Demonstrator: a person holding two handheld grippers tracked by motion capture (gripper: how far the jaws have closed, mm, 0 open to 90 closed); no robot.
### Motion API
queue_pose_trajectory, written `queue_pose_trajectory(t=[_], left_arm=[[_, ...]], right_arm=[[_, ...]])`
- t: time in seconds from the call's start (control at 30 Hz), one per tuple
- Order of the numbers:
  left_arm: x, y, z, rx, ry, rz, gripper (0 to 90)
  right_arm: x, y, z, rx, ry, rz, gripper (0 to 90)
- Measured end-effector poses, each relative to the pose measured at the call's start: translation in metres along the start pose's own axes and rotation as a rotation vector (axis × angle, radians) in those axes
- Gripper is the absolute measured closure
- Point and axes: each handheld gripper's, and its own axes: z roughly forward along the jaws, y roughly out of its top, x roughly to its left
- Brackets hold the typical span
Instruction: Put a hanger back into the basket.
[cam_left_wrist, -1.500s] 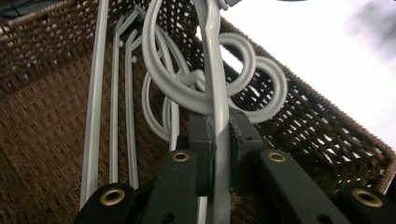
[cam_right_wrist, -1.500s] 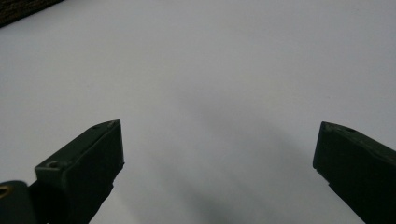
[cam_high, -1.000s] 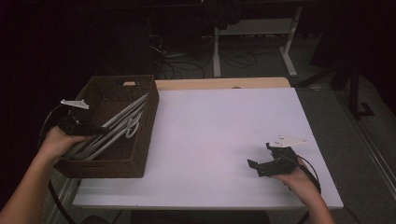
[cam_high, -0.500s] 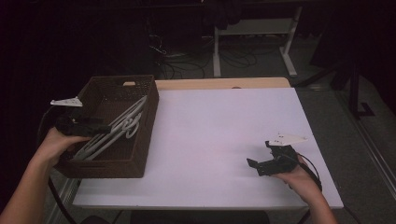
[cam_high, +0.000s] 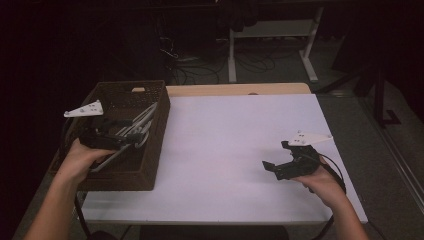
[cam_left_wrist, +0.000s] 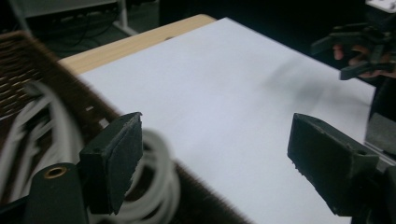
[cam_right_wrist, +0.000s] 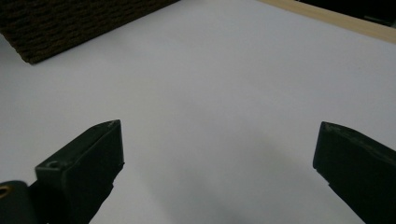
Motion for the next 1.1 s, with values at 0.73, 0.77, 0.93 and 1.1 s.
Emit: queue_pose_trajectory(t=[0.73,0.77,0.93,1.1], left_arm=[[-0.030,-0.013,0.042,0.071,-0.068,0.081,0.7],[-0.030,-0.014,0.042,0.075,-0.071,0.079,0.1],[-0.029,-0.018,0.045,0.087,-0.085,0.072,0.1],[-0.030,-0.019,0.046,0.086,-0.098,0.069,0.2]], right_arm=[[-0.001,0.029,-0.003,-0.011,0.025,-0.041,1.6],[-0.001,0.029,-0.003,-0.010,0.025,-0.041,1.5],[-0.001,0.027,-0.001,-0.003,0.029,-0.040,1.5],[-0.001,0.026,-0.001,-0.001,0.030,-0.040,1.5]])
